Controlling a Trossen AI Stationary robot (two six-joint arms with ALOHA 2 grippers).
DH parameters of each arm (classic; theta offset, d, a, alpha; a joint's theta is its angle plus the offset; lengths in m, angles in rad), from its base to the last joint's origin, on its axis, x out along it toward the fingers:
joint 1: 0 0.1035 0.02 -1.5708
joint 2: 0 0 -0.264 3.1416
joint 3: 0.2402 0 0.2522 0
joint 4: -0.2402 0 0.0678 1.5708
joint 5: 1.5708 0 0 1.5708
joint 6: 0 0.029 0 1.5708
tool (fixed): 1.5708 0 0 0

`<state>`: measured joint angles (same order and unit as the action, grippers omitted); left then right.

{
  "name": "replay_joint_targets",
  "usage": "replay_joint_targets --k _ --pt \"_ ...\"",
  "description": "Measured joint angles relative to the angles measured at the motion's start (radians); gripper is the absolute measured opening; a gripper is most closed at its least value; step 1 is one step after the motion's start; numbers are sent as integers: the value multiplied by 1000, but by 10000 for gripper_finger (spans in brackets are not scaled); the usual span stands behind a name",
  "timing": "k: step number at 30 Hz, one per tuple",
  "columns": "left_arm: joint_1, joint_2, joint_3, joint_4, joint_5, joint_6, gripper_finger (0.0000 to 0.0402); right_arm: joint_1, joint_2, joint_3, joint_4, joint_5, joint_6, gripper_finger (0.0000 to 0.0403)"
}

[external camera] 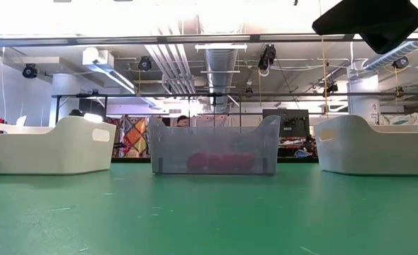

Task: Sort produce into baskets
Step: Put the green chili pepper into the white bin

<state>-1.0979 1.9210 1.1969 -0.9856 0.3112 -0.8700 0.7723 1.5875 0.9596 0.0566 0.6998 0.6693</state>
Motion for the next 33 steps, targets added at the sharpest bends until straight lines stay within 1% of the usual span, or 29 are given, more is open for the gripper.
replay_joint_targets --k 2,5,7,12,17,22,25,30,33 --pt "13 -14 0 0 -23 -2 66 0 0 0 0 0 0 233" --pt "49 -50 0 -7 -56 3 62 0 0 0 0 0 0 233" --pt "86 -85 8 -26 -99 28 62 0 0 0 0 0 0 233" --pt "215 -202 23 -128 -294 121 67 0 0 0 0 0 0 233" --pt "403 -327 19 -217 -476 220 72 0 0 0 1 0 3 233" --pt "612 -374 17 -234 -543 342 74 18 0 0 9 0 8 233" --pt "716 -377 -19 -271 -553 424 74 39 0 0 9 0 33 233" --pt "855 -405 -189 -268 -541 453 75 91 34 0 29 0 83 233" --pt "921 -434 -295 -242 -546 404 77 118 60 -1 37 0 113 233"
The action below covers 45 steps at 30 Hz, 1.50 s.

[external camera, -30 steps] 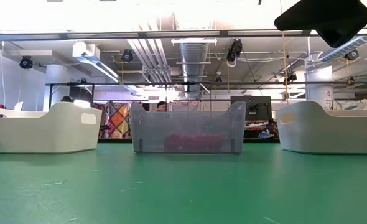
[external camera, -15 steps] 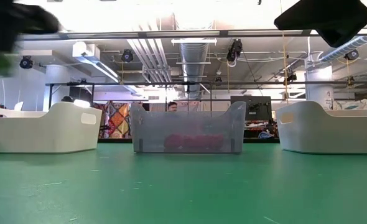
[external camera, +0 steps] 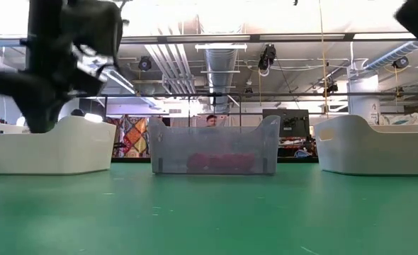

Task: Sort produce into baskets
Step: Put the green chili pepper into the white bin, then put the red chili pepper into the black bin

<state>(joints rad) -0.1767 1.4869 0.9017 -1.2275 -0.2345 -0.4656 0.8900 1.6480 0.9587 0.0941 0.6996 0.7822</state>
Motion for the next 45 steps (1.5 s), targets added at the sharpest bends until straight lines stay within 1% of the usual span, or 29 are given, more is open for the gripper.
replay_joint_targets --k 2,4,7,10,13,16,19,22,25,27,31,33,35,36,39,42,45 --pt "38 -23 -55 8 -17 -54 83 8 13 0 1 0 25 233" --pt "63 -53 -101 30 -26 -76 94 16 18 0 -1 0 33 233" --pt "80 -97 -143 53 -38 -102 125 16 17 0 2 1 33 233" --pt "84 -142 -142 52 -37 -153 165 16 11 0 0 1 29 233" --pt "82 -183 -92 24 27 -188 202 15 9 0 0 1 11 233" --pt "61 -218 -6 6 161 -236 228 15 3 0 -2 1 -8 233" --pt "-17 -245 83 8 272 -298 236 11 -12 0 -2 3 -27 233" --pt "-129 -252 142 1 286 -378 237 6 -19 0 -3 9 -50 233" --pt "-262 -247 169 -12 305 -461 237 -1 -21 0 -4 11 -86 233" --pt "-359 -237 169 -18 304 -510 237 -9 -21 0 -7 10 -104 233" --pt "-557 -206 165 -21 274 -557 237 -30 -21 0 -7 10 -158 233" --pt "-644 -186 162 -22 244 -587 237 -40 -21 0 -7 10 -188 233" --pt "-714 -163 162 -22 230 -651 237 -47 -21 0 -7 9 -194 233" --pt "-739 -153 158 -21 247 -687 237 -51 -21 0 -6 9 -194 233" --pt "-778 -125 139 -23 356 -763 234 -53 -21 0 -6 9 -192 233" --pt "-826 -102 109 1 382 -790 232 -53 -21 0 -4 10 -192 233" --pt "-845 -84 67 80 404 -802 232 -53 -21 1 1 10 -191 233"
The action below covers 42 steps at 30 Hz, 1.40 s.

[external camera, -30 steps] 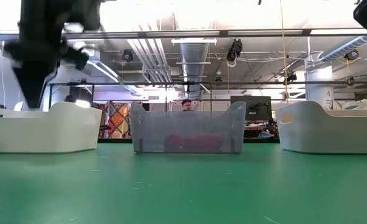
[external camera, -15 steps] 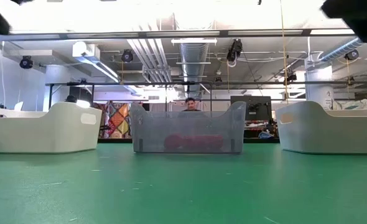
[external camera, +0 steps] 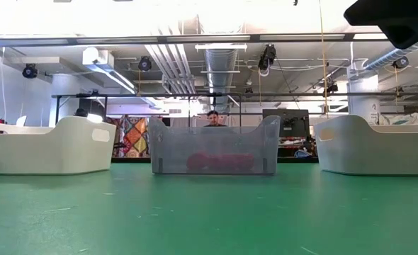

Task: Sort produce into baskets
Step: Put the red chili pepper into the black bin

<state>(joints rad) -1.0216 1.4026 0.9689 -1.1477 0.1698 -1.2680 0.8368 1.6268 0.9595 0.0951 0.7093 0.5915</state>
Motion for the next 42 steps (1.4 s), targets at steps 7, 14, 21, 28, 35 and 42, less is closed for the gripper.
replay_joint_targets --k 7,14,21,28,35,42 --pt "-10 26 -112 119 66 9 232 0 4 0 9 0 11 233" --pt "-10 38 -197 223 102 62 232 0 6 0 16 0 11 233" --pt "-20 38 -262 311 141 78 232 0 10 0 15 0 11 233" --pt "-20 38 -285 391 112 108 221 0 10 0 15 0 11 233" --pt "-19 38 -293 398 103 109 117 0 10 0 15 0 11 233" --pt "26 38 -242 405 133 95 17 0 10 0 15 0 10 233"
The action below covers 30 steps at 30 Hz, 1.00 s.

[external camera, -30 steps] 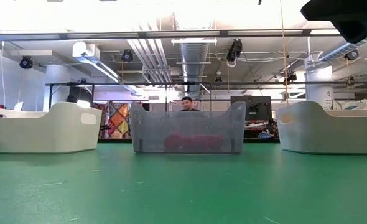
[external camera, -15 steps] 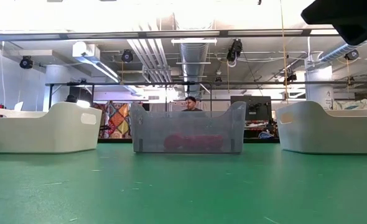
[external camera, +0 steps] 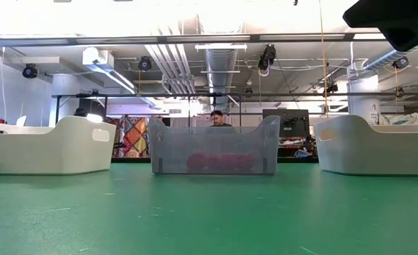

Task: Sort produce into baskets
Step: Put the red chili pepper into the black bin

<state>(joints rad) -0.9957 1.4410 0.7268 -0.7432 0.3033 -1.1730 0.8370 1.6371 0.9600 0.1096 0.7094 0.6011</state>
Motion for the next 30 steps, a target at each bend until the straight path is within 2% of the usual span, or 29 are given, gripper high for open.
replay_joint_targets --k 2,4,7,11,14,18,21,24,30 --pt "32 0 44 1 -25 36 17 0 0 0 0 0 -11 233" --pt "76 0 103 -8 -92 93 17 0 0 0 0 1 -19 233" --pt "150 -1 204 -9 -259 228 25 0 0 0 0 24 -23 233" --pt "271 0 334 -4 -545 433 30 0 0 0 -1 50 -26 233" --pt "385 11 397 36 -656 627 31 0 0 0 -1 52 -26 233" --pt "538 59 425 167 -631 903 31 0 0 0 -1 52 -19 233" --pt "629 128 424 272 -617 1034 30 0 0 -3 -1 52 7 233" --pt "704 204 423 354 -612 1111 30 3 0 -9 -2 51 37 233" --pt "825 311 497 371 -609 1165 33 2 0 -32 -2 51 91 233"
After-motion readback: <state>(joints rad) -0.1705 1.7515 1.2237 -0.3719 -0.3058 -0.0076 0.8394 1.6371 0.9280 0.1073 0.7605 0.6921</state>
